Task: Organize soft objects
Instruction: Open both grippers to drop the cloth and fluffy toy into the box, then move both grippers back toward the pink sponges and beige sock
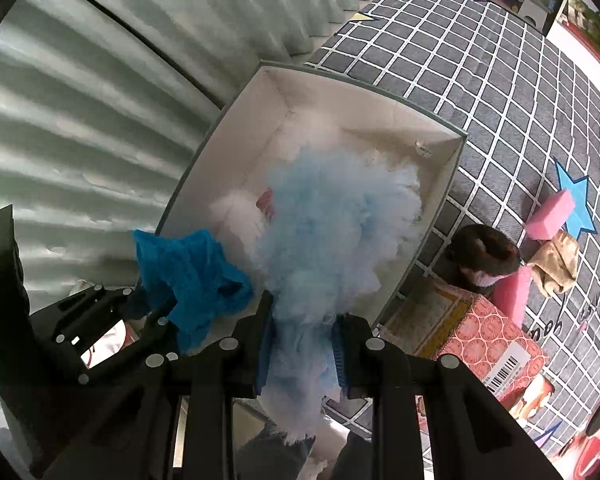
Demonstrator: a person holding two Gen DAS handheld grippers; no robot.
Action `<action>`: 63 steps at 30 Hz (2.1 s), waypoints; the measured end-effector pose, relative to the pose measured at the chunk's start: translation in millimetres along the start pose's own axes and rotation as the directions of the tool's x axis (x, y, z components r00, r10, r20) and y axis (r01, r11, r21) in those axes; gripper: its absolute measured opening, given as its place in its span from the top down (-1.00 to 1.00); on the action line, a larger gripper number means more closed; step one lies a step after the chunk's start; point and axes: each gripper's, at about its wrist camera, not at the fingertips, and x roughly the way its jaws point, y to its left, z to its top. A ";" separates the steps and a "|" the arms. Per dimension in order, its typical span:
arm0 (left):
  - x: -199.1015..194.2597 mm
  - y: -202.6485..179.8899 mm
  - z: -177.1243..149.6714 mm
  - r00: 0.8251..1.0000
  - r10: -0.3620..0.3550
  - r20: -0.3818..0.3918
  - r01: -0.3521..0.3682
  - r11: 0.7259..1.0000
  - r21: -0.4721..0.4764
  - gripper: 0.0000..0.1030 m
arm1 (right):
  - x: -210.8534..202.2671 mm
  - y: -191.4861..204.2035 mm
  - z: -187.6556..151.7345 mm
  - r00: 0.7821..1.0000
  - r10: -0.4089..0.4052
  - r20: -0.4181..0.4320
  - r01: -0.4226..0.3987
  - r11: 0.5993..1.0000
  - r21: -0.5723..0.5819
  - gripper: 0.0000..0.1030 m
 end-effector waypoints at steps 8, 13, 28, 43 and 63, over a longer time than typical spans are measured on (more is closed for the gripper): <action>3.3 -2.2 0.7 1.000 0.005 -0.007 -0.005 1.000 0.006 0.63 | 2.0 -2.2 2.3 1.000 0.004 0.003 -0.004 1.000 0.017 0.47; -1.9 -1.3 -0.3 1.000 -0.004 0.026 0.004 1.000 -0.003 0.31 | 1.6 -2.7 3.8 1.000 0.008 0.012 -0.009 1.000 0.019 0.47; -9.6 6.5 2.9 0.996 -0.083 0.031 0.085 0.994 -0.072 -1.00 | -25.4 -17.1 3.1 0.996 -0.006 0.088 -0.001 0.997 0.079 -0.98; -31.1 -33.2 27.0 0.988 -0.147 0.055 0.147 0.989 -0.002 -1.00 | -84.8 -112.9 -33.4 0.982 -0.061 0.178 0.007 0.959 0.285 -0.98; -22.4 -141.8 73.1 0.991 -0.134 -0.014 0.134 0.978 0.159 -1.00 | -36.0 -271.9 -63.5 0.995 -0.093 0.047 0.049 0.818 0.573 -0.98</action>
